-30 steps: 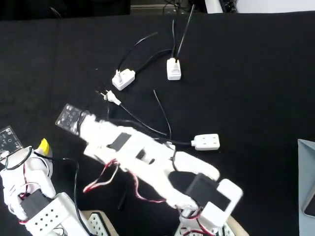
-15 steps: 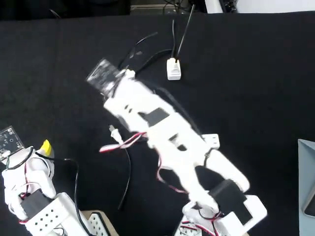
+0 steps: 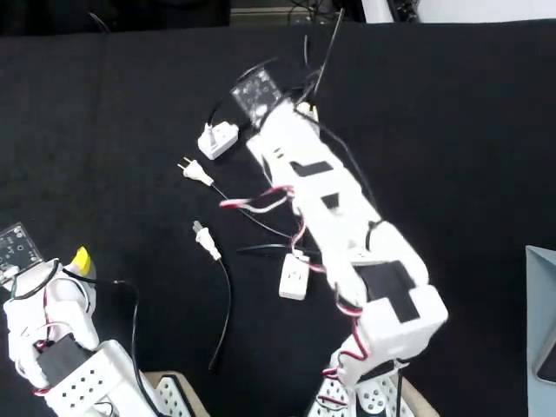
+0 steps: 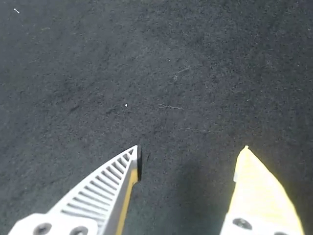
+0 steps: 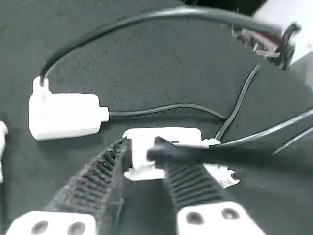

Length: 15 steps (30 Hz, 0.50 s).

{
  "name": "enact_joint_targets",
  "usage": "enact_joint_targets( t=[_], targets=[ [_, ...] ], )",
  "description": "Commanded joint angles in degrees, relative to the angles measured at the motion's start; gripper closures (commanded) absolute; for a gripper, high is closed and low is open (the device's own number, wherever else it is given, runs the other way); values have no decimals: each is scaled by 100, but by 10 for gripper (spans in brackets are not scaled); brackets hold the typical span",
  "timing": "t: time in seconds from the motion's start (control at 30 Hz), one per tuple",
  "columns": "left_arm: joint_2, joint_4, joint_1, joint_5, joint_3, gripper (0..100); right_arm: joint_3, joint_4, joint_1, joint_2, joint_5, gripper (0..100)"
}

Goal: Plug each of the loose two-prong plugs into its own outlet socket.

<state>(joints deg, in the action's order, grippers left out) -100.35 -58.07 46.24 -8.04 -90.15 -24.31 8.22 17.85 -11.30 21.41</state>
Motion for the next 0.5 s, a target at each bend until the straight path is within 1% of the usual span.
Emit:
enact_joint_targets(
  t=[0.0, 0.07, 0.23, 0.37, 0.43, 0.47],
  targets=[
    [-70, -26, -75, 35, 48, 691, 892, 1002, -79, 40, -677, 797],
    [-70, -26, -75, 35, 40, 690, 1121, 1565, -70, 92, -914, 767],
    [-70, 0, -84, 35, 40, 690, 1200, 2673, 185, 479, -1240, 765],
    [-70, 0, -84, 35, 40, 690, 1200, 3780, 721, 822, -1503, 765],
    [-70, 0, -84, 35, 40, 690, 1121, 4009, 1073, 796, -1600, 765],
    [-70, 0, -84, 35, 40, 690, 1024, 3947, 1240, 725, -1609, 765]
  ],
)
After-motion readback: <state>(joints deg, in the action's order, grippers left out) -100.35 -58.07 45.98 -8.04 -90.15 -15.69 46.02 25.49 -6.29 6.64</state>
